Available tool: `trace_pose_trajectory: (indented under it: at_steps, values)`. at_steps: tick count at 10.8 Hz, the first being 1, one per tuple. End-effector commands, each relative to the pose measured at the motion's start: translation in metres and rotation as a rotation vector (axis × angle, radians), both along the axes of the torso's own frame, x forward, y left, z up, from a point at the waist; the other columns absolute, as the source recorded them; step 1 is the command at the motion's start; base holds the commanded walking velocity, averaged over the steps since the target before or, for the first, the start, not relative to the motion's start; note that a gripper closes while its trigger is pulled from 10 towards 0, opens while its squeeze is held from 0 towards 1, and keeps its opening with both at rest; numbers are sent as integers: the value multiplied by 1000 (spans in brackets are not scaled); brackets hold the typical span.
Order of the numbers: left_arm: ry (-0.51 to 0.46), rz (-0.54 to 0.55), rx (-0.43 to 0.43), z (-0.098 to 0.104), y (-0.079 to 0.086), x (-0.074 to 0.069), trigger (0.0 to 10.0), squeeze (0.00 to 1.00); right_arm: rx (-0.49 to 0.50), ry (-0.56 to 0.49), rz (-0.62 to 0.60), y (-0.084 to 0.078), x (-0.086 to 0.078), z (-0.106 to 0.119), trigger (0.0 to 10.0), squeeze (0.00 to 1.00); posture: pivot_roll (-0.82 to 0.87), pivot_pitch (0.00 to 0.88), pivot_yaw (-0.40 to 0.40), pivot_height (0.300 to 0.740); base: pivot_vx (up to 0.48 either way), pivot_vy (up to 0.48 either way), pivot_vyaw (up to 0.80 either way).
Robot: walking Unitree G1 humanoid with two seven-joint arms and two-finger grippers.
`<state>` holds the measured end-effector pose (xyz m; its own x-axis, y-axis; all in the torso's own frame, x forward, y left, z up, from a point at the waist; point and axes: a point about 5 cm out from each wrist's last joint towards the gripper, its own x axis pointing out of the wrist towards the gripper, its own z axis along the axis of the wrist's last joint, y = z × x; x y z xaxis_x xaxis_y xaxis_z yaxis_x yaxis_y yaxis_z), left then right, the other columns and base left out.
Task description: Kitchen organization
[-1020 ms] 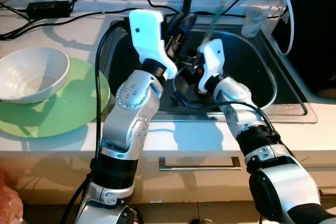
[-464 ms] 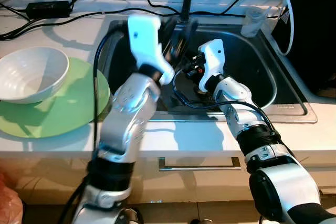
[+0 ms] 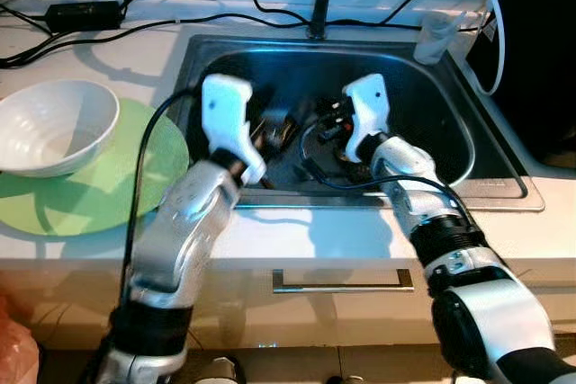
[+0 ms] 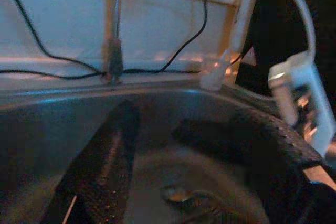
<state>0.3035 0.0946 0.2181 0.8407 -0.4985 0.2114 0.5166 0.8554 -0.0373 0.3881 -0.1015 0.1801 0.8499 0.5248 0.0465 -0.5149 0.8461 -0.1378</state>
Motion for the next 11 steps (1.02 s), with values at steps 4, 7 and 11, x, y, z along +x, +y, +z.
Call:
trace_pose_trajectory:
  at_steps: [4,7,11]
  values:
    - [-47,152,41,0,29,-4,10000,1000,-33,72,-76,-30,-7,-24,0,0,41,102,-45,740,0,0,0]
    - [-79,251,81,5,41,-1,10000,1000,-61,60,-103,-45,-17,-27,5176,349,45,100,-54,740,0,0,0]
    - [-147,471,190,7,63,-3,10000,1000,-28,8,-35,-40,-33,-12,10000,486,44,87,-56,740,0,0,0]
